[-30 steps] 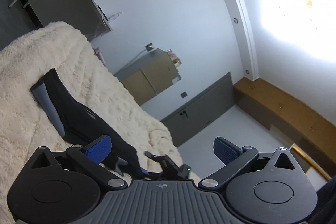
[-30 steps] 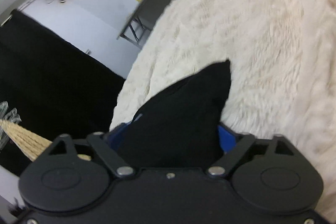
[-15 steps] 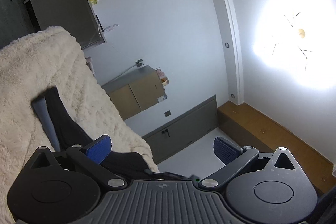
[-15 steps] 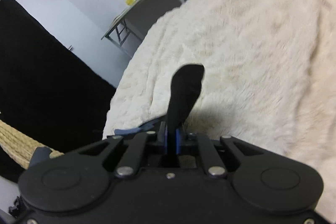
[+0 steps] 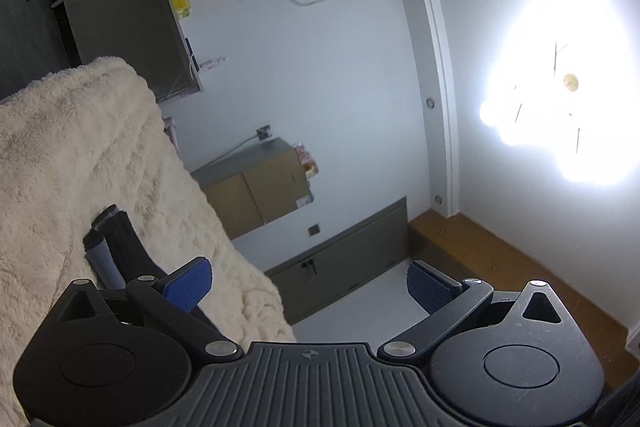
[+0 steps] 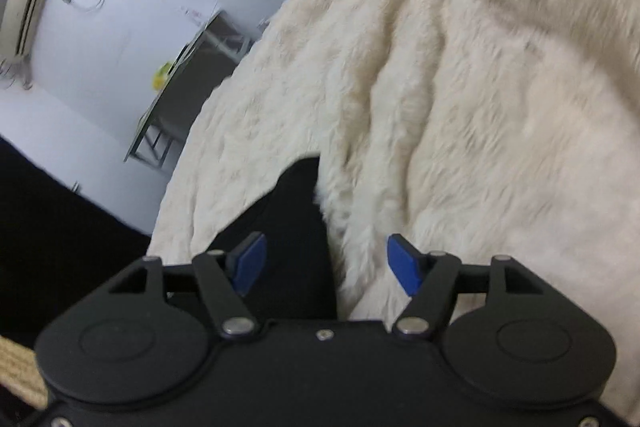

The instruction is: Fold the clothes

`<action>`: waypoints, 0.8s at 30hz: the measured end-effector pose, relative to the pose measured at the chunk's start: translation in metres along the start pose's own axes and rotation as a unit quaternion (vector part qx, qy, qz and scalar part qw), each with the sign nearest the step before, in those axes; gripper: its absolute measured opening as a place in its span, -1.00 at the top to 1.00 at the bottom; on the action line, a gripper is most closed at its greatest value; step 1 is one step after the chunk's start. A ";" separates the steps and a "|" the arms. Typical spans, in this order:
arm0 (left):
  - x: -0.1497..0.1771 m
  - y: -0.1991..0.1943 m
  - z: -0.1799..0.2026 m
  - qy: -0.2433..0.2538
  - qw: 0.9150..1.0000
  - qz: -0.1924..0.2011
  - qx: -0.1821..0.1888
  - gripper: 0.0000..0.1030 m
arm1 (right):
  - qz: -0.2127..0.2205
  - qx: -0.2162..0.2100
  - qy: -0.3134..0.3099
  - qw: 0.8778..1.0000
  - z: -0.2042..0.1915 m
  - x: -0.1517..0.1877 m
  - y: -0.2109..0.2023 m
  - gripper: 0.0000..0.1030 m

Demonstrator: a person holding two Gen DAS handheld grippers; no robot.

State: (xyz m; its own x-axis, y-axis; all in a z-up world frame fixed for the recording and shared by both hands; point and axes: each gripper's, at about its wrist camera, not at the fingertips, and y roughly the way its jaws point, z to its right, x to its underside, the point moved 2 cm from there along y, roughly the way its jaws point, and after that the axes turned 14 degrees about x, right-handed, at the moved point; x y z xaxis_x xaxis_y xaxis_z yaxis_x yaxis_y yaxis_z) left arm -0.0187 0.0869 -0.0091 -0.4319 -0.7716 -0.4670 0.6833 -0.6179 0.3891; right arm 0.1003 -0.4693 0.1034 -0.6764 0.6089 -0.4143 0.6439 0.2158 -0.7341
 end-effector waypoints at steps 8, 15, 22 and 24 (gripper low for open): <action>0.002 0.006 -0.010 -0.010 1.000 -0.012 -0.013 -0.99 | -0.053 -0.082 0.069 0.993 0.002 0.028 0.048 -0.10; 0.000 0.004 -0.015 -0.018 1.000 -0.003 -0.012 -0.99 | -0.007 -0.024 0.028 0.999 -0.030 0.021 0.029 0.79; -0.003 0.009 -0.014 -0.016 1.000 -0.015 0.000 -0.99 | 0.083 0.026 -0.117 0.989 -0.153 0.019 -0.016 0.83; -0.004 0.009 -0.012 -0.011 1.000 -0.014 0.002 -0.99 | 0.096 0.054 -0.177 0.978 -0.187 0.030 -0.015 0.83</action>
State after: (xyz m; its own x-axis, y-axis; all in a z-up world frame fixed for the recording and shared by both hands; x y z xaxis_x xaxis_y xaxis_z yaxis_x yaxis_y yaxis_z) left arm -0.0045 0.0861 -0.0132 -0.4641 -0.7569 -0.4600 0.6685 -0.6401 0.3787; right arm 0.1369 -0.3117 0.2030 -0.6407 0.3247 -0.6957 0.7424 0.0310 -0.6692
